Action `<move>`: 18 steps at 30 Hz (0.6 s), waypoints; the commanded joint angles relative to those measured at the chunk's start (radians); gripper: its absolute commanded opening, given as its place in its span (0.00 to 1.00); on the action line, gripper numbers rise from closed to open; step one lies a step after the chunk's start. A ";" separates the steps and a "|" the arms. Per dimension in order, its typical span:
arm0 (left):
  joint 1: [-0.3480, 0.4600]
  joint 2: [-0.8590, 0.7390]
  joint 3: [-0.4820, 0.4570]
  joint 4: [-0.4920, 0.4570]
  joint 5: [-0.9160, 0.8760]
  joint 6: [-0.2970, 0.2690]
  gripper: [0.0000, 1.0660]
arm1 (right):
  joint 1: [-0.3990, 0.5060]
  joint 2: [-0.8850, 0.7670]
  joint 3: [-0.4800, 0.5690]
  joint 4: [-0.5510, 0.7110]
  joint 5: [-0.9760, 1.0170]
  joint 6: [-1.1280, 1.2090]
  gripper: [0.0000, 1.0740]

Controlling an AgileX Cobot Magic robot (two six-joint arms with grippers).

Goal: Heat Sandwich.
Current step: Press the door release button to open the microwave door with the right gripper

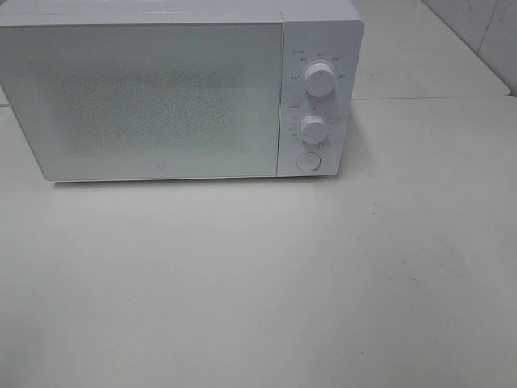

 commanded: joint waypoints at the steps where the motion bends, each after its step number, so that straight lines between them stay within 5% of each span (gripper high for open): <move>1: -0.006 -0.017 0.002 -0.003 -0.017 -0.006 0.64 | -0.005 -0.120 0.074 -0.009 -0.057 -0.010 0.69; 10: -0.006 -0.017 0.002 -0.003 -0.017 -0.006 0.64 | -0.005 -0.426 0.208 0.047 -0.161 -0.007 0.71; 18: -0.006 -0.017 0.002 -0.003 -0.017 -0.006 0.64 | -0.003 -0.524 0.208 0.051 -0.169 -0.007 0.71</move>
